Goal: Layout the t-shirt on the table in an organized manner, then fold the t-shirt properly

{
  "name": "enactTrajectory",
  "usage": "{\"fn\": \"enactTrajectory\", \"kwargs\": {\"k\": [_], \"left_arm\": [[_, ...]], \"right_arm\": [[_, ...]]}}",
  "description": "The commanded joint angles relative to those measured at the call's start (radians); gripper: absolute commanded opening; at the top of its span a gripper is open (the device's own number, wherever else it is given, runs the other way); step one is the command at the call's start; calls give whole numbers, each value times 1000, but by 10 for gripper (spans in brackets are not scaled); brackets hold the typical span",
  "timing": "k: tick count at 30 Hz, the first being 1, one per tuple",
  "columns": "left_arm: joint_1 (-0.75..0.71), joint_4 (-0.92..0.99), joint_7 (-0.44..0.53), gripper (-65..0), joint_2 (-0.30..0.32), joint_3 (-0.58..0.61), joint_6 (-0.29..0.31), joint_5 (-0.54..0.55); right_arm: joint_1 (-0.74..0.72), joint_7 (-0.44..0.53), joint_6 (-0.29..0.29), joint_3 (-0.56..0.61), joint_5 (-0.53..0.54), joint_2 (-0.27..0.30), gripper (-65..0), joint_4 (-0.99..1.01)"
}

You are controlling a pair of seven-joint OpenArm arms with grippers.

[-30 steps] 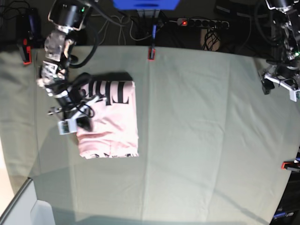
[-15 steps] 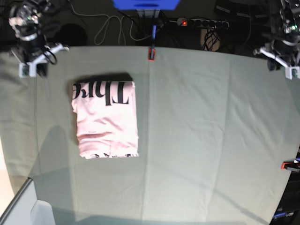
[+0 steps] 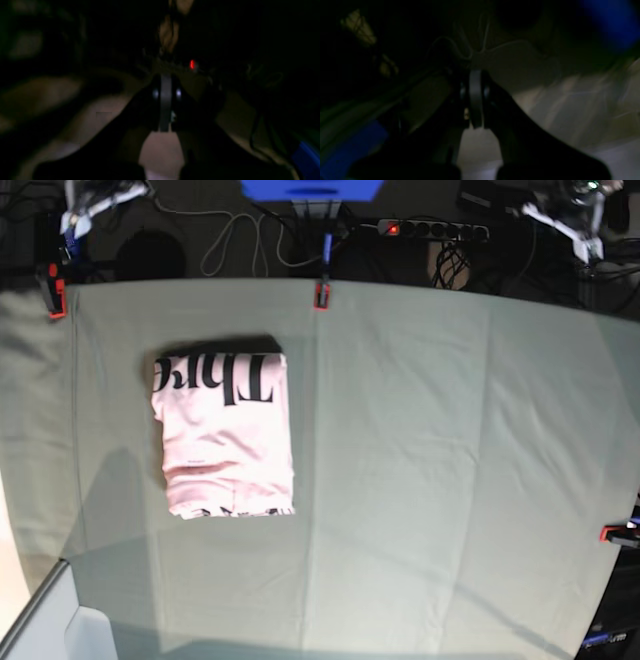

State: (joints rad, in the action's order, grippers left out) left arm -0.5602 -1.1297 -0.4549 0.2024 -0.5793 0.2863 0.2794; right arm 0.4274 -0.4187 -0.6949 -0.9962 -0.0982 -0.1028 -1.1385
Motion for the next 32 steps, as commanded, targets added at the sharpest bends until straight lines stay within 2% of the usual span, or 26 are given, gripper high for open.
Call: {"fn": "enactTrajectory", "kwargs": {"k": [1,4,7,11,13,14,16,17,20,22,24,27,32], "left_arm": [[22,55,38,-650,-5,-1,6,11],[119,327,146,-650,-13,54,6,-45],[226,613,357,-650,-13,178,6,-156],[403,1017,640,-650,-19,324,-5,-256],[467,1130,698,-650,-24,362,-6,-269],[489,1130,701,-650,-34,379,-8,-269],[497,1130,700,-650,-59,384,-11,-266],[497,1130,686,-650,-70,384,-26,-266],[495,1118,629,-650,-99,384,-141,-266],[487,1081,603,-650,-110,384,-190,-266],[480,1058,592,-650,-113,388,-197,-266],[481,1057,566,-650,-113,388,-204,-266],[487,1049,551,-649,-113,384,-206,-266]], "right_arm": [[3,13,-3,23,8,38,-650,47],[-2,31,-3,142,8,88,-650,214],[-14,149,-3,234,7,94,-650,328],[-11,390,-3,382,7,94,-650,437],[-9,508,-3,460,7,104,-650,509],[-15,562,33,500,7,120,-650,552],[-20,640,220,586,7,140,-650,636],[-31,674,334,624,7,148,-650,676],[-78,737,668,718,12,177,-650,802],[-120,775,858,764,10,179,-650,891],[-144,803,981,814,10,180,-650,955],[-149,835,1081,890,10,177,-650,990],[-146,835,1230,986,10,176,-650,992]]}}
